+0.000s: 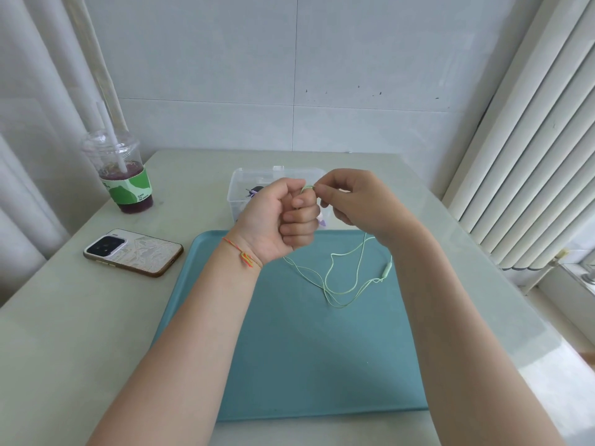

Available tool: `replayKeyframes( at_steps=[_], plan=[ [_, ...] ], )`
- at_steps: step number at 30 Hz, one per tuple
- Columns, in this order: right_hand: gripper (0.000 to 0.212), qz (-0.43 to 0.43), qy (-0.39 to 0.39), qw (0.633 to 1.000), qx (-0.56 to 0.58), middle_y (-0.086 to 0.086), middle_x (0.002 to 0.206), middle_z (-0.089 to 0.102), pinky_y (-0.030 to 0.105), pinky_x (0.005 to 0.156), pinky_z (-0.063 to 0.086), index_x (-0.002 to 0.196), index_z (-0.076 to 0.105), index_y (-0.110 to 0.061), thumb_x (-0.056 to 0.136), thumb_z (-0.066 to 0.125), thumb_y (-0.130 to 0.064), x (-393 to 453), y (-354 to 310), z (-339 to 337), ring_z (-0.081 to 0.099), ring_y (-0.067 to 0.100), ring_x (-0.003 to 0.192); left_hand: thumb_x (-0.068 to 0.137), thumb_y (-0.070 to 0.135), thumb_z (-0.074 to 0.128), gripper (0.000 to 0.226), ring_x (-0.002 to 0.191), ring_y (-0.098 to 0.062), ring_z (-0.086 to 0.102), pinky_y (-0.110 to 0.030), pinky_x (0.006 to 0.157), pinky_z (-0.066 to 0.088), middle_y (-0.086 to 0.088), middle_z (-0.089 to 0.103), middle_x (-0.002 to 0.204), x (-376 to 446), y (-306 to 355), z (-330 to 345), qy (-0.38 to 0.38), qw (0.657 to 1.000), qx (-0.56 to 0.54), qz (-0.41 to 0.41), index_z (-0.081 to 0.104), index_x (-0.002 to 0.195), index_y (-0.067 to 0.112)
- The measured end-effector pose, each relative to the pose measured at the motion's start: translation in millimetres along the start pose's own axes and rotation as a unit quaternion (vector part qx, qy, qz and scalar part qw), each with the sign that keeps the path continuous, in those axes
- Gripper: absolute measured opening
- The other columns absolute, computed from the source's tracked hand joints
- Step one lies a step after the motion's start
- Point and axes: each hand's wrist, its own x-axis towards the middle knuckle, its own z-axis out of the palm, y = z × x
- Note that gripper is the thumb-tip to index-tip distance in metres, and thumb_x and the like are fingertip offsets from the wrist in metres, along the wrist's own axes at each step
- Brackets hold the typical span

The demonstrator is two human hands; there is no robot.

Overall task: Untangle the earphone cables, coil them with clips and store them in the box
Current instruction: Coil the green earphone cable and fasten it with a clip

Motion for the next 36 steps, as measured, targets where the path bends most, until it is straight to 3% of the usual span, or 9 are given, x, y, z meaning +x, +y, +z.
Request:
replayKeyframes(
  at_steps=[3,7,10,16,18,21,26,32,36],
  plan=[
    [0.014,-0.006,0.003,0.999,-0.034,-0.008,0.071,0.060,0.010,0.044,0.033,0.082,0.063,-0.015,0.093,0.055,-0.015,1,2,0,0.042,0.000,0.039,0.096,0.029,0.031,0.045,0.036,-0.008,0.016,-0.018,0.037,0.014,0.006,0.024,0.046,2,-1,1,0.020,0.999,0.026,-0.009,0.039,0.053,0.018],
    [0.012,-0.008,0.013,0.998,-0.066,-0.008,0.072,0.059,0.005,0.045,0.032,0.087,0.065,-0.013,0.093,0.054,-0.015,3,8,-3,0.047,-0.006,0.046,0.102,0.029,0.035,0.038,0.038,-0.009,0.030,-0.019,0.039,0.026,0.004,0.030,0.051,3,-4,5,0.059,0.996,0.062,-0.006,0.043,0.067,0.015],
    [0.012,-0.006,0.010,0.995,-0.098,-0.008,0.075,0.060,0.008,0.049,0.034,0.086,0.064,-0.017,0.094,0.054,-0.017,6,13,-3,0.046,-0.007,0.050,0.103,0.027,0.036,0.034,0.043,-0.012,0.040,-0.019,0.043,0.035,0.001,0.039,0.054,4,-7,5,0.080,0.992,0.099,0.000,0.049,0.075,0.012],
    [0.013,-0.015,-0.004,0.995,-0.099,-0.014,0.071,0.058,0.005,0.052,0.034,0.088,0.065,-0.016,0.095,0.054,-0.018,5,14,-6,0.048,-0.009,0.050,0.104,0.023,0.034,0.034,0.060,-0.017,0.064,-0.024,0.055,0.052,-0.003,0.061,0.064,-2,-7,6,0.026,0.989,0.145,-0.006,0.059,0.086,0.007],
    [0.013,-0.011,-0.012,0.997,-0.072,-0.012,0.068,0.058,0.011,0.053,0.036,0.088,0.066,-0.015,0.094,0.055,-0.018,4,13,-7,0.046,-0.003,0.046,0.104,0.023,0.033,0.034,0.057,-0.016,0.061,-0.023,0.053,0.049,-0.001,0.060,0.063,-3,-6,6,0.012,0.988,0.152,-0.003,0.059,0.087,0.008],
    [0.014,-0.002,-0.011,1.000,0.013,-0.003,0.065,0.057,0.018,0.047,0.034,0.088,0.068,-0.013,0.094,0.055,-0.014,3,13,-9,0.038,0.009,0.044,0.104,0.025,0.032,0.033,0.043,-0.010,0.039,-0.020,0.043,0.033,0.004,0.042,0.053,-3,-6,5,0.003,0.988,0.157,-0.002,0.054,0.084,0.011],
    [0.017,-0.009,0.017,0.998,0.064,-0.002,0.058,0.054,0.016,0.045,0.032,0.085,0.070,-0.016,0.093,0.055,-0.013,6,14,-5,0.036,0.011,0.045,0.104,0.026,0.032,0.032,0.042,-0.006,0.024,-0.018,0.041,0.022,0.008,0.027,0.053,1,-7,5,-0.004,0.988,0.155,0.014,0.054,0.085,0.013],
    [0.016,0.006,0.052,0.997,0.063,-0.013,0.046,0.048,0.016,0.047,0.032,0.088,0.070,-0.015,0.094,0.055,-0.015,10,20,0,0.038,0.008,0.043,0.104,0.021,0.033,0.031,0.045,-0.008,0.032,-0.019,0.045,0.029,0.004,0.037,0.056,4,-10,5,-0.003,0.994,0.111,0.024,0.058,0.093,0.007],
    [0.022,0.048,0.010,0.998,0.038,-0.008,0.056,0.054,0.018,0.047,0.034,0.084,0.068,-0.022,0.092,0.050,-0.012,8,19,9,0.040,0.006,0.042,0.103,0.015,0.034,0.030,0.056,-0.010,0.058,-0.018,0.053,0.048,0.000,0.058,0.064,8,-6,7,0.046,0.996,-0.025,0.075,0.061,0.102,0.003]
  ],
)
